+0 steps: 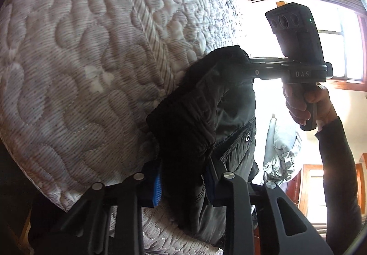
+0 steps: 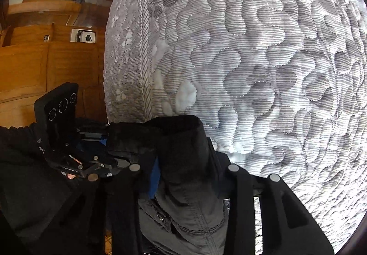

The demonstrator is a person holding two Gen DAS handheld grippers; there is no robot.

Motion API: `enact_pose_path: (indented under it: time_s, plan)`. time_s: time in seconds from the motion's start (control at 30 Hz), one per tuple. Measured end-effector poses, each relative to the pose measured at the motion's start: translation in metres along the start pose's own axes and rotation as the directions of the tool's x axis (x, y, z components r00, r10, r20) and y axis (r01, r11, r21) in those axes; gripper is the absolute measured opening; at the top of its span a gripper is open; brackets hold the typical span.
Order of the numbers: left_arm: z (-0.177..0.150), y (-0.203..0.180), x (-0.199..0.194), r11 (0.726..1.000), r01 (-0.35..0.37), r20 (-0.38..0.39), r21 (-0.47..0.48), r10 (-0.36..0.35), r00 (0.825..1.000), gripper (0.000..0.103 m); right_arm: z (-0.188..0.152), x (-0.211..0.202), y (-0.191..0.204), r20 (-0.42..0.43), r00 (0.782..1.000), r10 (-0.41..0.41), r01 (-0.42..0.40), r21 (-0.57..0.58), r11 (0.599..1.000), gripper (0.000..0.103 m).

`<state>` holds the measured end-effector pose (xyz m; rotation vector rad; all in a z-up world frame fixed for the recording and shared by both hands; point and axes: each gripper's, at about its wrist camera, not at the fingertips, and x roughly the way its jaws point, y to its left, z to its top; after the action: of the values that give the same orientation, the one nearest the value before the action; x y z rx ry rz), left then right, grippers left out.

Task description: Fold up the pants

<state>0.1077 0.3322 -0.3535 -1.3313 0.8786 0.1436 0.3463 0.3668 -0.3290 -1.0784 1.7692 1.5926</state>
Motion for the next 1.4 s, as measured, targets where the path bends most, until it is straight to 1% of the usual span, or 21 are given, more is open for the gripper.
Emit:
enact_pose_path:
  time_s: [0.07,0.13,0.3,0.47,0.8,0.97,1.13,1.3,1.4]
  plan:
    - [0.001,-0.003,-0.003,1.000,0.000,0.004,0.014,0.000,1.000,0.028,-0.001,-0.004,0.006,0.003,1.000,-0.012,0.012,-0.007,1.000,0.029]
    - [0.000,-0.014,-0.002,0.999,-0.005,0.011,0.032,0.005,1.000,0.028,-0.004,-0.010,0.010,0.007,1.000,-0.029,0.029,-0.015,0.999,0.028]
    - [-0.002,-0.038,-0.008,0.996,-0.020,0.029,0.086,0.018,0.999,0.027,-0.013,-0.024,0.022,0.021,0.997,-0.068,0.068,-0.021,0.997,0.026]
    - [-0.003,-0.065,-0.019,0.989,-0.028,0.043,0.146,0.022,0.999,0.027,-0.027,-0.041,0.043,0.044,0.992,-0.115,0.116,-0.025,0.993,0.025]
    - [-0.026,-0.119,-0.044,0.961,-0.032,0.076,0.275,0.011,0.997,0.026,-0.074,-0.087,0.077,0.093,0.975,-0.203,0.205,-0.004,0.979,0.025]
    - [-0.039,-0.148,-0.051,0.941,-0.036,0.084,0.338,0.008,0.996,0.026,-0.099,-0.106,0.093,0.127,0.961,-0.245,0.244,0.018,0.970,0.025]
    - [-0.052,-0.166,-0.064,0.915,-0.044,0.093,0.401,0.007,0.996,0.025,-0.124,-0.122,0.110,0.157,0.946,-0.283,0.280,0.044,0.959,0.025]
    - [-0.066,-0.192,-0.069,0.881,-0.050,0.094,0.470,0.006,0.996,0.025,-0.153,-0.136,0.122,0.191,0.929,-0.317,0.308,0.077,0.948,0.025]
    - [-0.074,-0.208,-0.069,0.856,-0.052,0.093,0.514,0.005,0.996,0.025,-0.172,-0.144,0.128,0.209,0.919,-0.334,0.319,0.101,0.942,0.024]
